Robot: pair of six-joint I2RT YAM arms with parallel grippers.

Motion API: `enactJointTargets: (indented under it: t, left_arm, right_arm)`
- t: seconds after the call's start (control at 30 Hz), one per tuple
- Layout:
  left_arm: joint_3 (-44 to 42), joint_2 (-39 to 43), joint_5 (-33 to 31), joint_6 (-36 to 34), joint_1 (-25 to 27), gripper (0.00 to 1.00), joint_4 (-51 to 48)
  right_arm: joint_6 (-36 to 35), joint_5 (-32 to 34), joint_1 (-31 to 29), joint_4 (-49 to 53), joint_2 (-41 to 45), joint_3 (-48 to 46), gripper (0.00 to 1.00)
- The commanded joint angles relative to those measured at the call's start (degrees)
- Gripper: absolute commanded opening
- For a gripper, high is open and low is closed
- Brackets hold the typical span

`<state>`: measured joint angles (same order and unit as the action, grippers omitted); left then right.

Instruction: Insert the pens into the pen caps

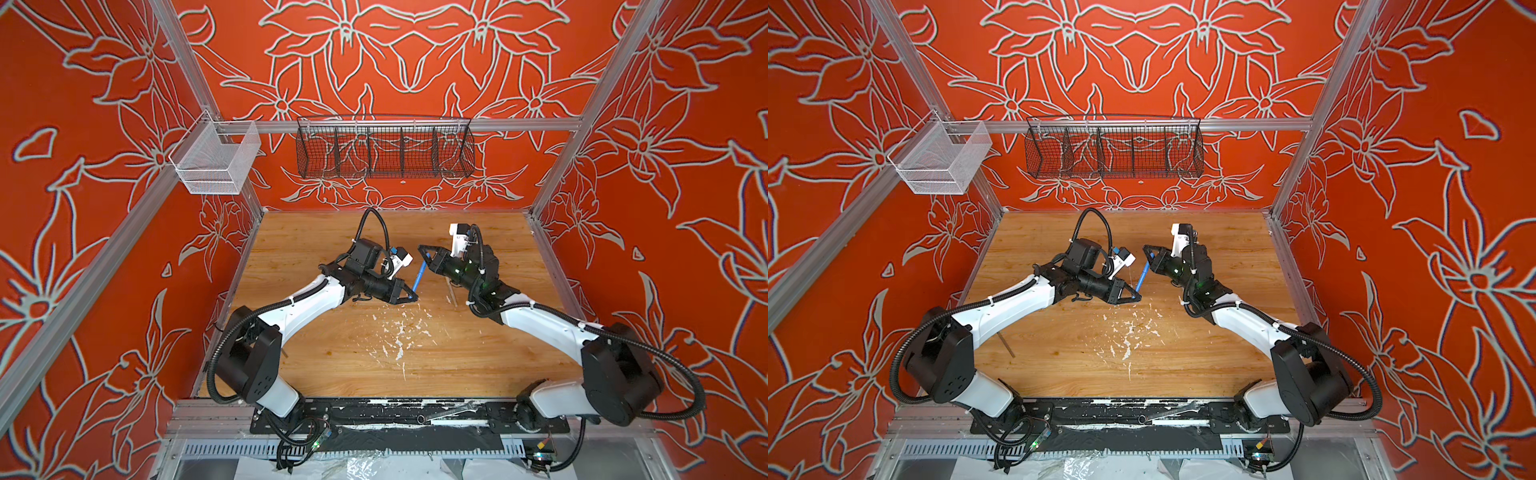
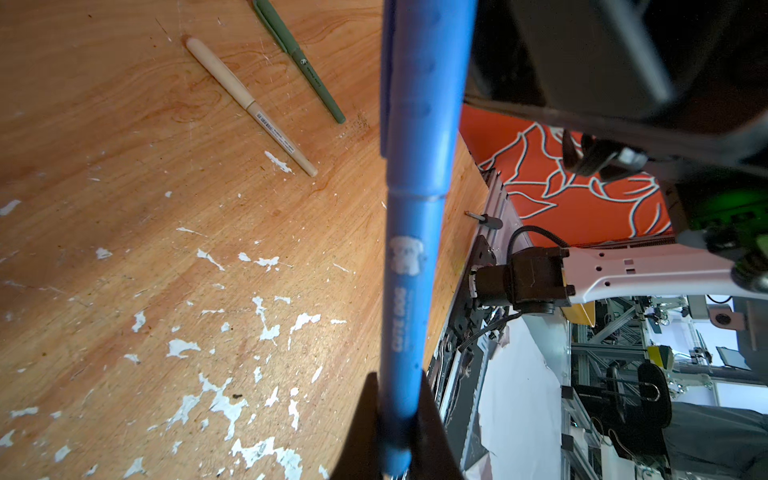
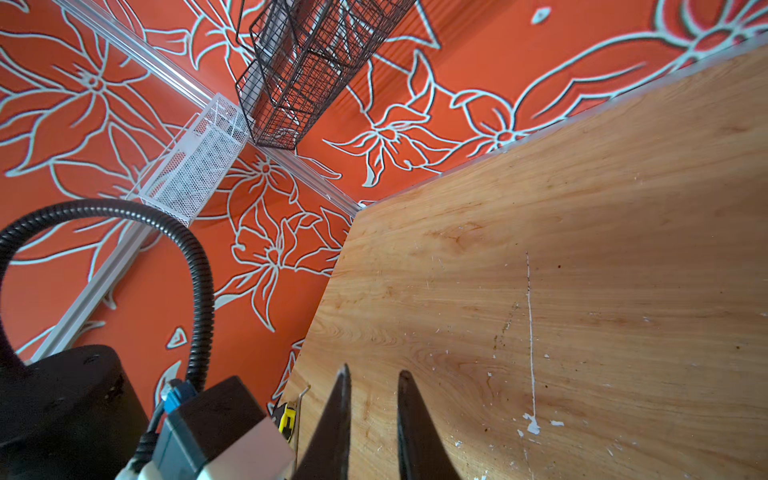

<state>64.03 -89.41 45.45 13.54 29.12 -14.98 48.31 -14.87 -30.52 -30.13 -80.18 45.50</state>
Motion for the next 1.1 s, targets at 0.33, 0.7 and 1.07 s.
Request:
enactJointTargets:
  t: [0.33, 0.7, 1.07]
  left_arm:
    - [7.96, -3.34, -1.21, 2.93, -6.41, 0.0, 23.39]
    - [-7.44, 4.99, -1.95, -0.01, -1.98, 0.0, 24.43]
    - [-14.21, 10.66, -2.12, -0.21, 0.0, 0.0, 23.52]
  right_arm:
    - [-2.1, -7.59, -8.68, 24.12, 9.07, -4.07, 0.0]
    - [-8.71, -5.43, -6.57, 31.85, 16.52, 1.96, 0.24]
    - [-14.87, -3.38, -3.64, 39.57, 22.88, 6.19, 0.52]
